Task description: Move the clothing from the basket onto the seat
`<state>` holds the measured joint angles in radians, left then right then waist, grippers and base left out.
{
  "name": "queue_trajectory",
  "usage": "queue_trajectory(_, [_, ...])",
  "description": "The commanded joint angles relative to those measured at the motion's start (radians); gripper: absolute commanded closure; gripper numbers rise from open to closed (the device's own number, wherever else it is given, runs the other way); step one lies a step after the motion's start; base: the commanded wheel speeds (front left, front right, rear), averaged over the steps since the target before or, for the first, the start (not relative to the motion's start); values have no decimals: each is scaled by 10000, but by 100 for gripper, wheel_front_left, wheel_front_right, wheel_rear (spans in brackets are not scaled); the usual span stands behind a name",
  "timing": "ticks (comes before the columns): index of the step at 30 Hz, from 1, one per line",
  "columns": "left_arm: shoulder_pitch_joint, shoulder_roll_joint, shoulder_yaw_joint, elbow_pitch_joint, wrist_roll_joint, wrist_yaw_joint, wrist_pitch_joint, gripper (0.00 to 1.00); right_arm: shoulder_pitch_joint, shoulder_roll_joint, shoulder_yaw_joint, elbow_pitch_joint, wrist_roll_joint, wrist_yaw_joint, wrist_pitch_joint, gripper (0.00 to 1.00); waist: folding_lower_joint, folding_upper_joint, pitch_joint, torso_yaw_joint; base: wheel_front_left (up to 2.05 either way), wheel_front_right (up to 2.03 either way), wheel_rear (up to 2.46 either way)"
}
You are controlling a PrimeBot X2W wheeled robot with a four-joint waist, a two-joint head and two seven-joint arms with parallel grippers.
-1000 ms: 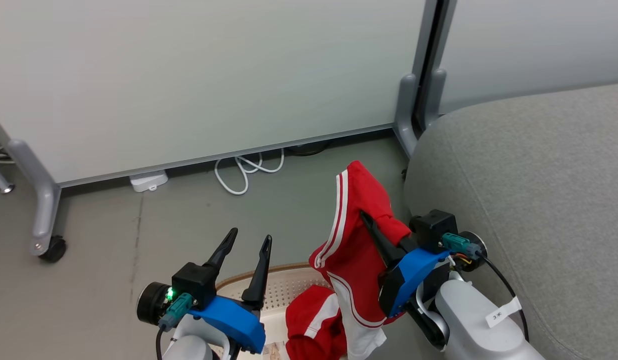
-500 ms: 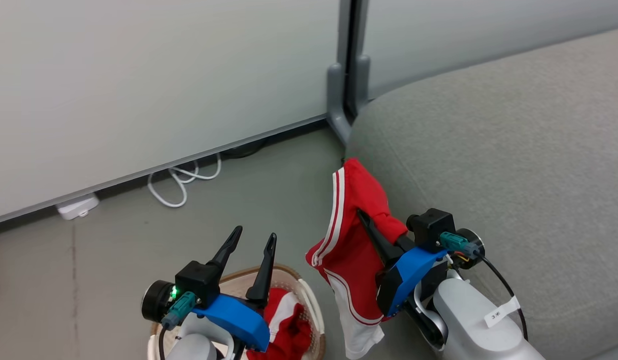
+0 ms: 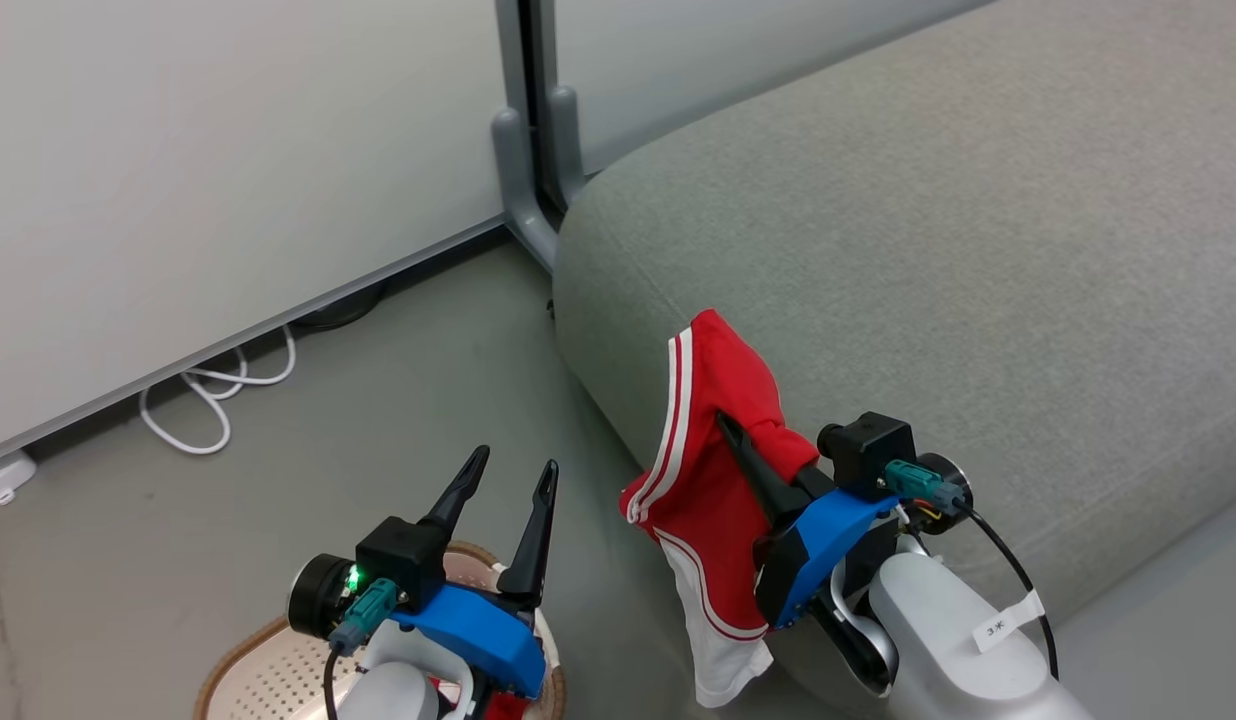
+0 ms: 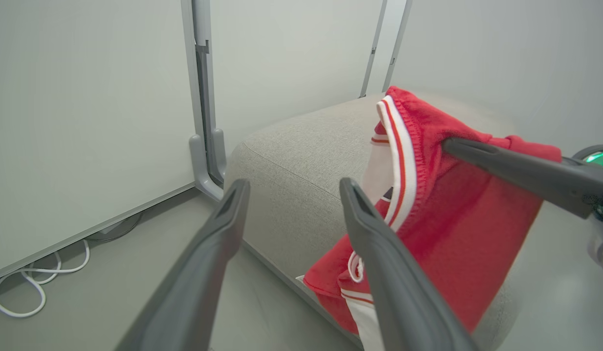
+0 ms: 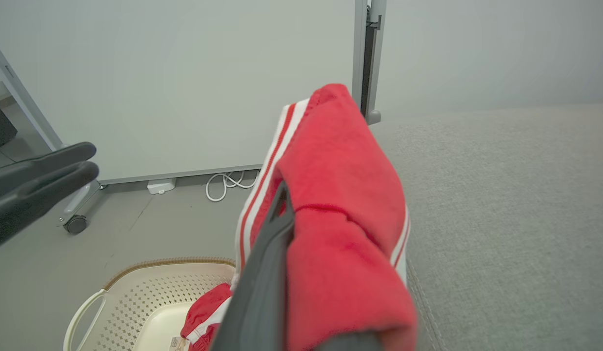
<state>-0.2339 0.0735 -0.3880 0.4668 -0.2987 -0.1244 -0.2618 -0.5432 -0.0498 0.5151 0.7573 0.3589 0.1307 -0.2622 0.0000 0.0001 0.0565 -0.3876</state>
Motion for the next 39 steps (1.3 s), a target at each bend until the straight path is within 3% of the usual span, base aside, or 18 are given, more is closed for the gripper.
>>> queue_trajectory(1, [-170,-2,53,-5,44,-72,-47,0,51,-11,-44,-59,-41,1,-39,100,0,-1,131,-287,0,0,0])
queue_trajectory(14, [-197,22,49,-26,173,-59,-48,0,174,-11,-4,-304,40,1,-39,100,0,-1,355,-925,0,0,0])
queue_trajectory(28, [-484,304,-93,-307,302,-62,-48,0,-338,-10,-330,-379,-33,1,-39,100,0,-1,916,-877,0,0,0])
queue_trajectory(34, [-699,560,-26,-720,490,-62,-48,0,-1726,-12,-1531,-221,-143,1,-39,100,0,-1,1755,-725,0,0,0])
queue_trajectory(39, [-1070,909,-73,-1182,654,-63,-46,0,-3188,-581,-2944,-89,-576,1,115,100,0,-1,2804,-382,0,0,0])
